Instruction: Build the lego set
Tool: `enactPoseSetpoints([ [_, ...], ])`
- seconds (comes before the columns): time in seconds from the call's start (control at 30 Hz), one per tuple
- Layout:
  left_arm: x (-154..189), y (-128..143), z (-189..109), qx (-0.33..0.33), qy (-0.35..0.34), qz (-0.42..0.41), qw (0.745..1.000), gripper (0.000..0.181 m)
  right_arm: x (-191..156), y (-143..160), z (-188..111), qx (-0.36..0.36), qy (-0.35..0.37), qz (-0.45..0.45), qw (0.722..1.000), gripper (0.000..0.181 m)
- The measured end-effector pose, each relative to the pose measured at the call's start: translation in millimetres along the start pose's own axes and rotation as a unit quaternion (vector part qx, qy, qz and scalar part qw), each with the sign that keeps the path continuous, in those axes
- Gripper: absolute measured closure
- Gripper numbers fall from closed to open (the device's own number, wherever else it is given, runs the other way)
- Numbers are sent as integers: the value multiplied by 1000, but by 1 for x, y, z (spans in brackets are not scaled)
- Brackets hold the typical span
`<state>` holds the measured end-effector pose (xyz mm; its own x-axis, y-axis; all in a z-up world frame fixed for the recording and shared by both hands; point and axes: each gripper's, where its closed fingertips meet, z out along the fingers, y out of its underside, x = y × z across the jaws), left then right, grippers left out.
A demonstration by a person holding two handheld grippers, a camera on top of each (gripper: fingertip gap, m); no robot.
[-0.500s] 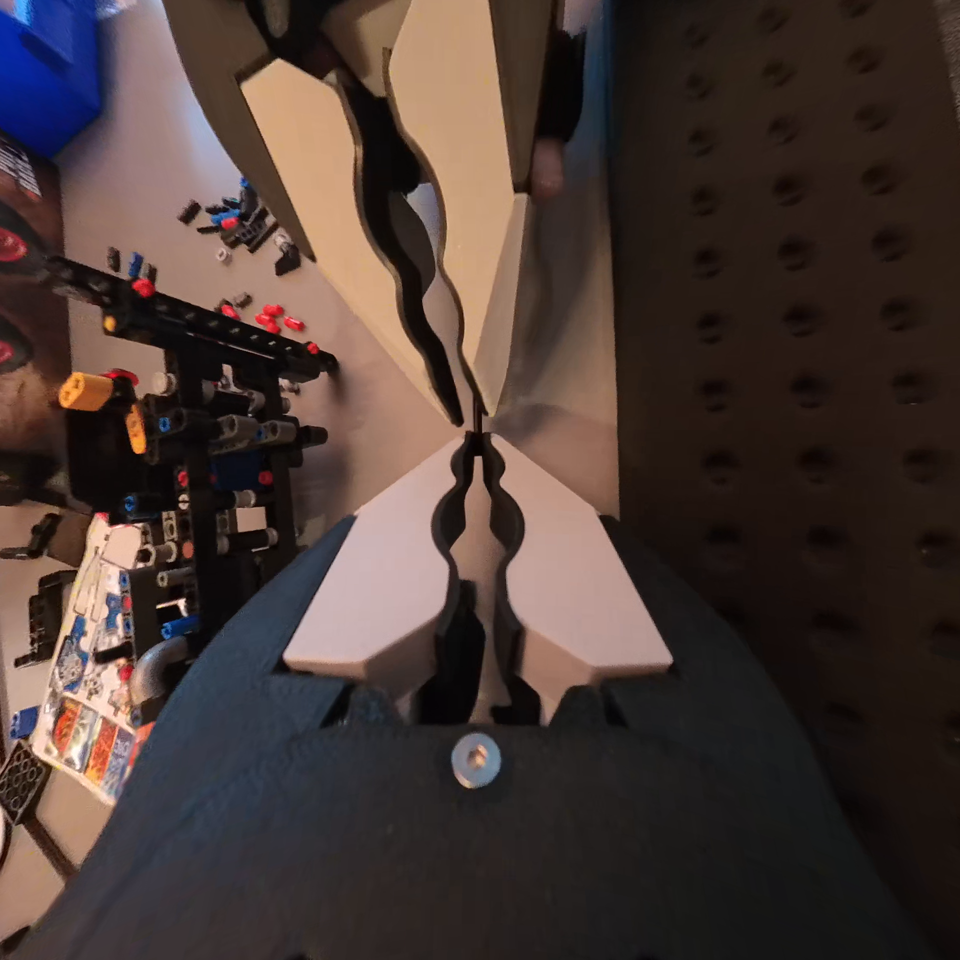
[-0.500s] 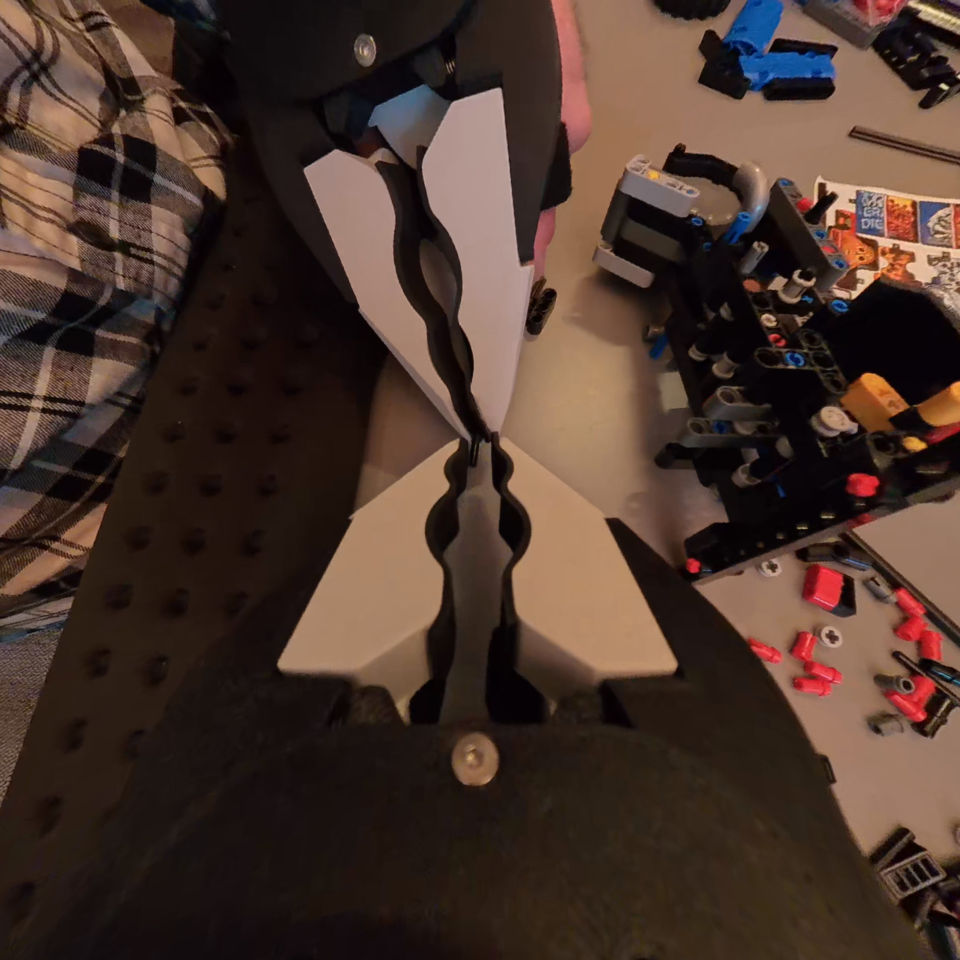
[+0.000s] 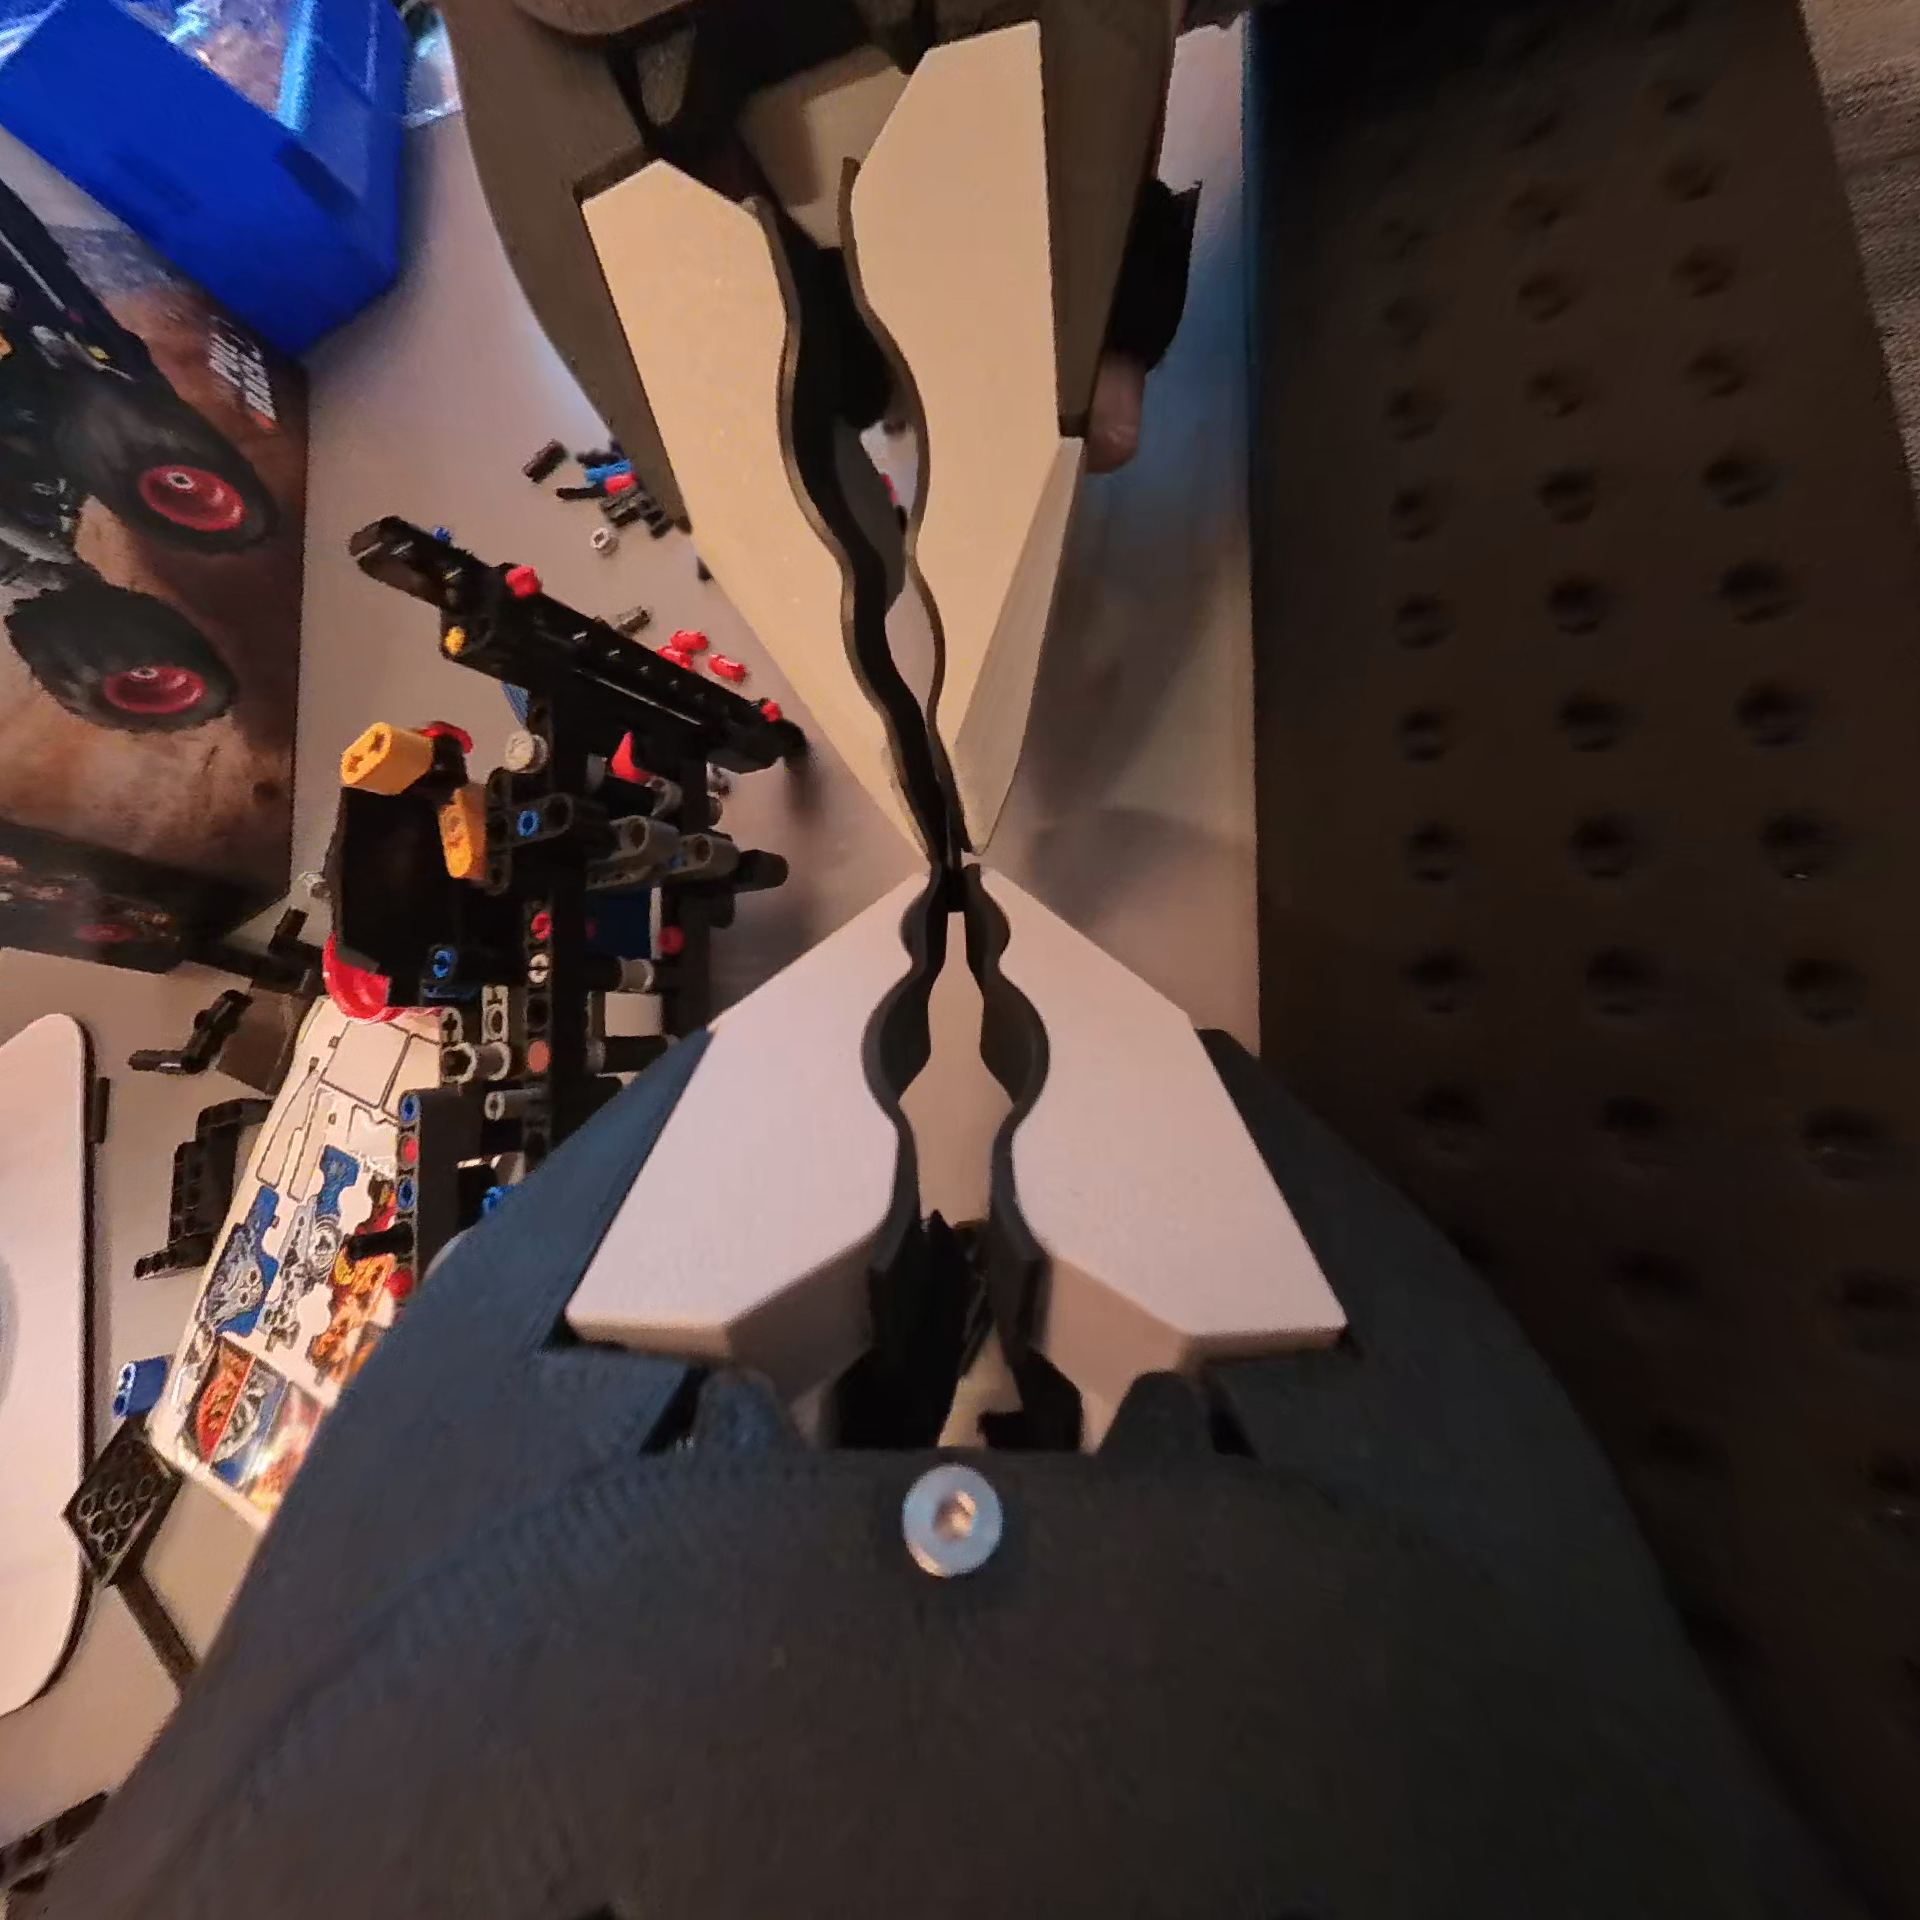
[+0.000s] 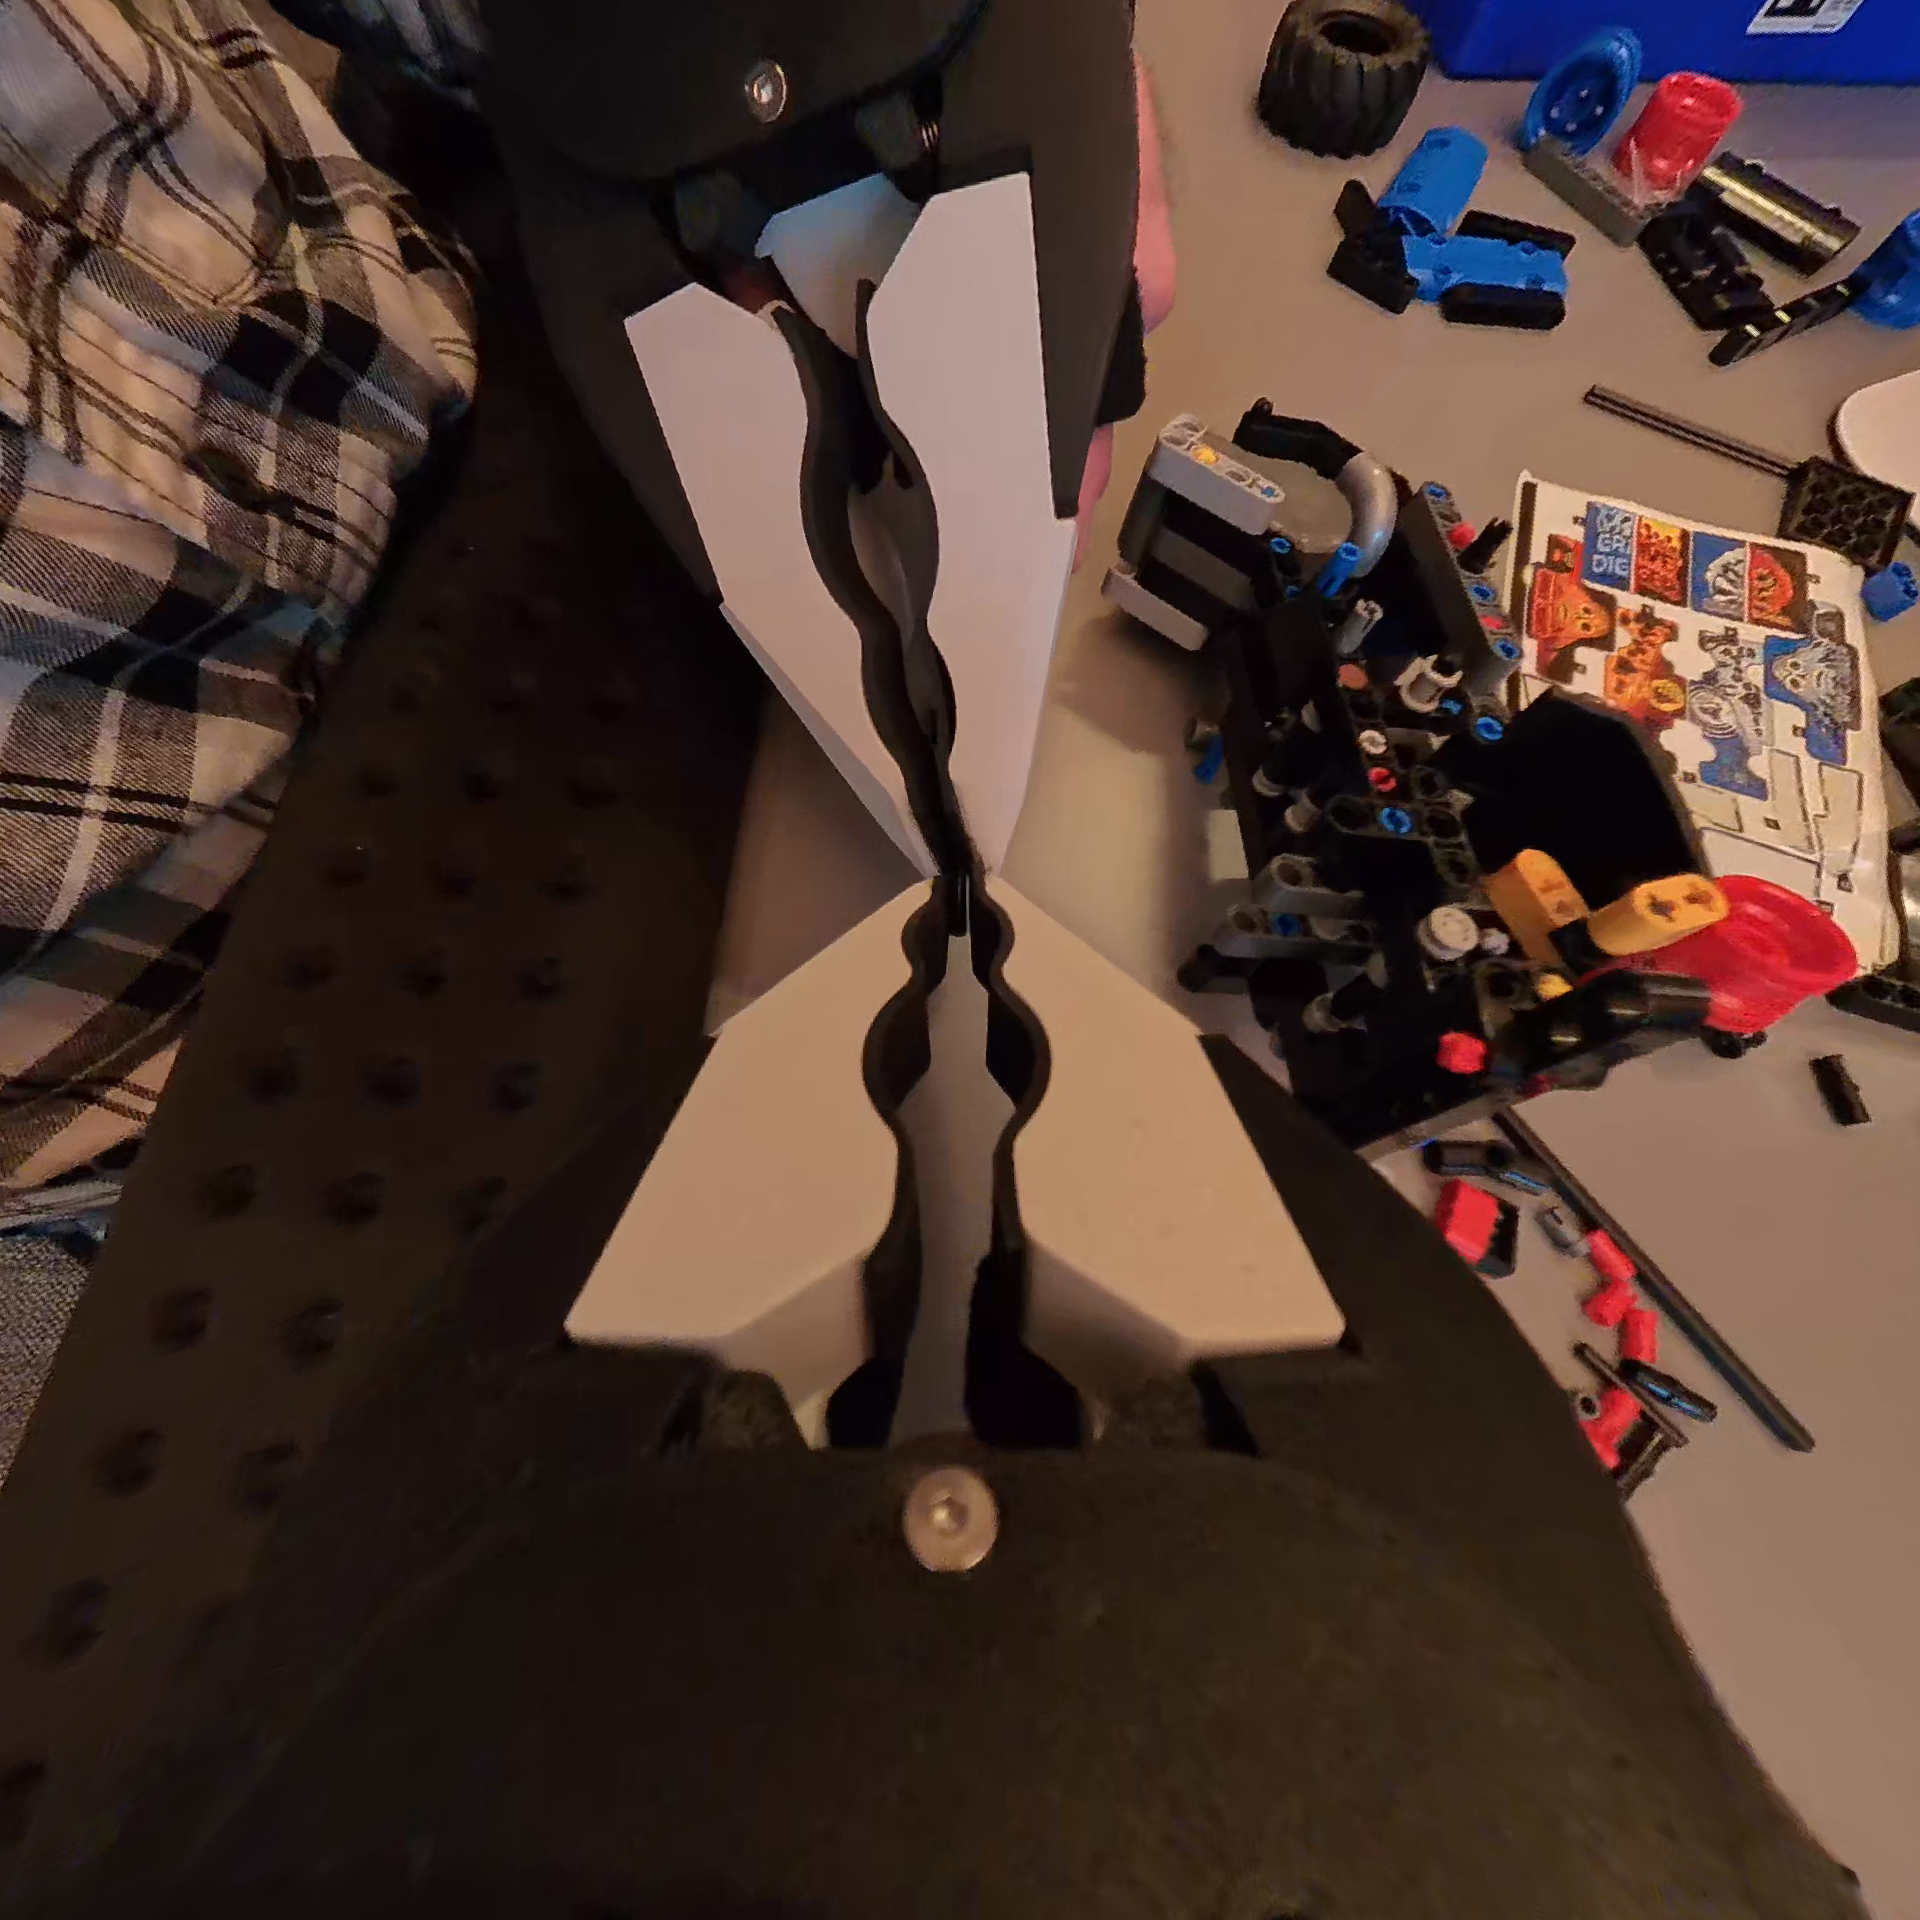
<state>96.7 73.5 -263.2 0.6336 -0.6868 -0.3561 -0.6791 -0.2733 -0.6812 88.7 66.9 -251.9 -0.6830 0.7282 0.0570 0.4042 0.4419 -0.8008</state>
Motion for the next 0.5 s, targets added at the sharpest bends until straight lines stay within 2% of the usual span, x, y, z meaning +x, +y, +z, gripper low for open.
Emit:
enactPoseSetpoints([
  [0.1, -5, -2, -3, 12, -4, -12, 1000, 180, 8, 0, 0, -5, 7, 1, 1000, 168],
  [0.17, -7, -2, -5, 15, -6, -17, 1000, 180, 8, -2, 0, -4, 6, -7, 1000, 175],
  [0.27, -7, -2, -5, 16, -6, -17, 1000, 180, 6, -2, 0, -9, 9, -9, 1000, 177],
  [0.5, -7, -5, -8, 14, -15, -3, 1000, 180, 5, -8, -1, -21, 9, 7, 1000, 173],
])
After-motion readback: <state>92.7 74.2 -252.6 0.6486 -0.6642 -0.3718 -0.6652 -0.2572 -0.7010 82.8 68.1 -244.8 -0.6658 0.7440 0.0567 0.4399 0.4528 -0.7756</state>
